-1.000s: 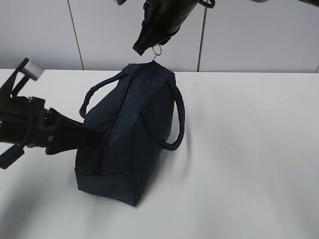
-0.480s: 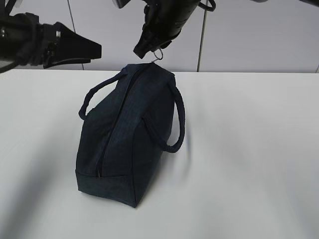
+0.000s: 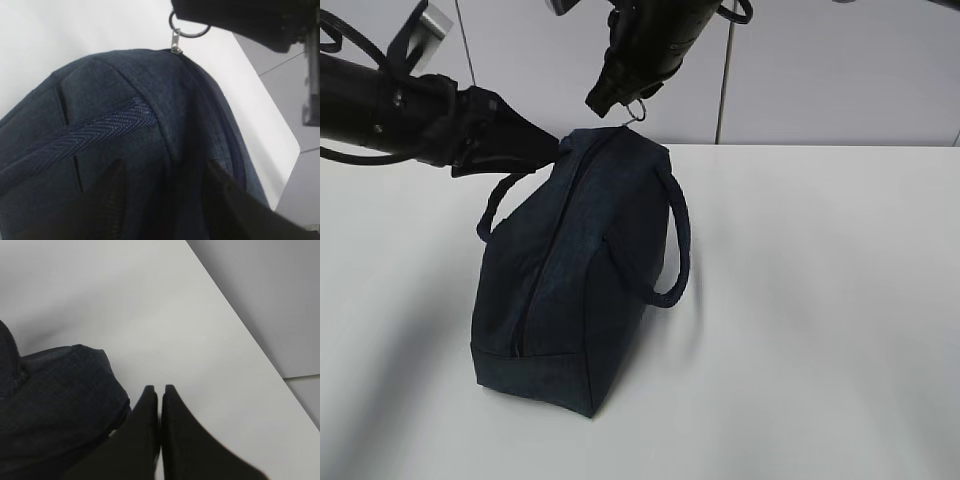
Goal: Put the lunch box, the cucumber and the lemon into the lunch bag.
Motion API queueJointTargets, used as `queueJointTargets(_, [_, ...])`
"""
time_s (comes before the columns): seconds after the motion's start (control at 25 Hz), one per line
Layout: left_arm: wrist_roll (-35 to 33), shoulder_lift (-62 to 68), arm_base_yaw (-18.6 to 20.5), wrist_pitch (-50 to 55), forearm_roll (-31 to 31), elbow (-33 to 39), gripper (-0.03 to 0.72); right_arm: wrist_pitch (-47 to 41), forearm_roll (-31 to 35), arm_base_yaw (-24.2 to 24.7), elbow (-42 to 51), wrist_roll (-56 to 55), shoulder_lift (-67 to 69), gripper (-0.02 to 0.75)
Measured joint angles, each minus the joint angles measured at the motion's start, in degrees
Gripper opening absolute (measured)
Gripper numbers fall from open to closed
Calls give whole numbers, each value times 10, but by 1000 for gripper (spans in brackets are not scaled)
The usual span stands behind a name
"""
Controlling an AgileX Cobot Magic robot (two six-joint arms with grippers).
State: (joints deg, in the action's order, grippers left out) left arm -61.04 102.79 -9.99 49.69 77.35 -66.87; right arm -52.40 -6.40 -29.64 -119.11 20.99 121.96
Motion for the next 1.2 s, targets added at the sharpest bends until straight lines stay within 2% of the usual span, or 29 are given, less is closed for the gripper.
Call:
queueJointTargets(0.28, [0, 23, -40, -64, 0, -1, 330, -1, 15, 0, 0, 4, -1, 0])
queueJointTargets(0.64, [9, 50, -62, -54, 10, -34, 321, -7, 16, 0, 0, 5, -1, 0])
queueJointTargets(0.72, [10, 50, -64, -60, 9, -39, 266, -8, 16, 0, 0, 5, -1, 0])
queueJointTargets(0.84, [10, 50, -66, -63, 6, -41, 73, -9, 21, 0, 0, 5, -1, 0])
queueJointTargets(0.92, [9, 50, -66, -67, 1, -41, 16, -9, 23, 0, 0, 5, -1, 0])
queueJointTargets(1.2, [9, 50, -66, -83, -8, -41, -18, -9, 28, 0, 0, 8, -1, 0])
